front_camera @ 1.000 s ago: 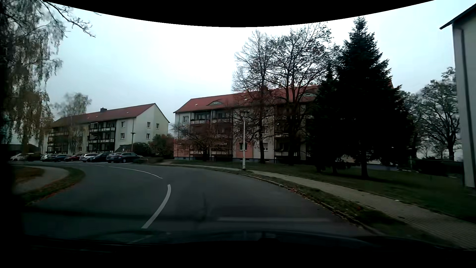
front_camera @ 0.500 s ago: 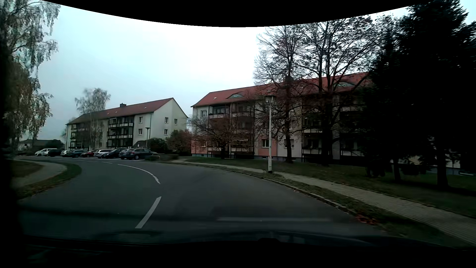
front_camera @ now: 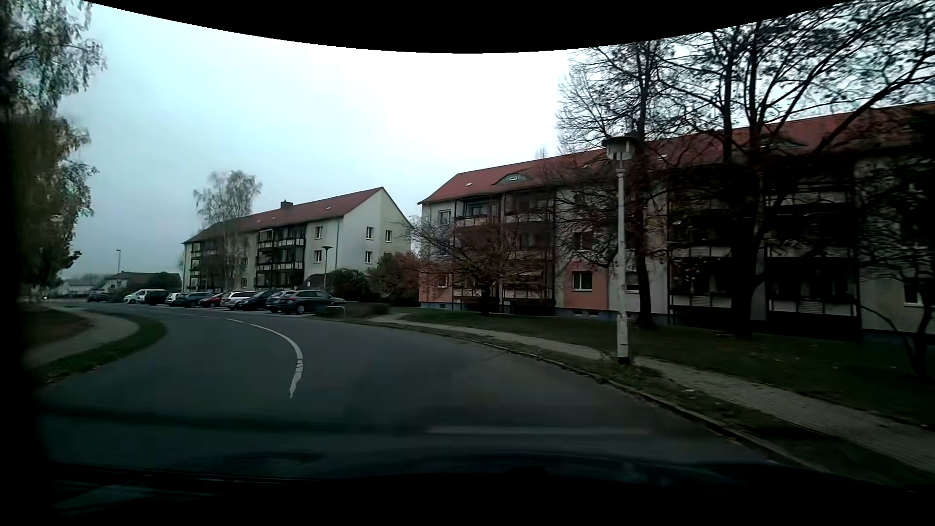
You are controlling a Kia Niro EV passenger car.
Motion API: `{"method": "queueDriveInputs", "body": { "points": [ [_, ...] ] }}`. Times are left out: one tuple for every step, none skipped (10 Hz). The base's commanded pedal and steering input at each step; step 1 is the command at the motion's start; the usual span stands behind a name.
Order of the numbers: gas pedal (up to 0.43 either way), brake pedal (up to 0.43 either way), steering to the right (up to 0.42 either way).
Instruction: Follow the waypoints while adhering to traffic rules and regulations
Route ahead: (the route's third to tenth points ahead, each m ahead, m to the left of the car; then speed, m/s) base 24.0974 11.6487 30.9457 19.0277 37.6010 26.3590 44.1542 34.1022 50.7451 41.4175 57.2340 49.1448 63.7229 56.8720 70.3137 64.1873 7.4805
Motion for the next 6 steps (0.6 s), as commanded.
{"method": "queueDriveInputs", "body": {
  "points": [
    [0.130,0.000,-0.155],
    [0.130,0.000,-0.158],
    [0.130,0.000,-0.160],
    [0.130,0.000,-0.162],
    [0.130,0.000,-0.163],
    [0.130,0.000,-0.165]
  ]
}}
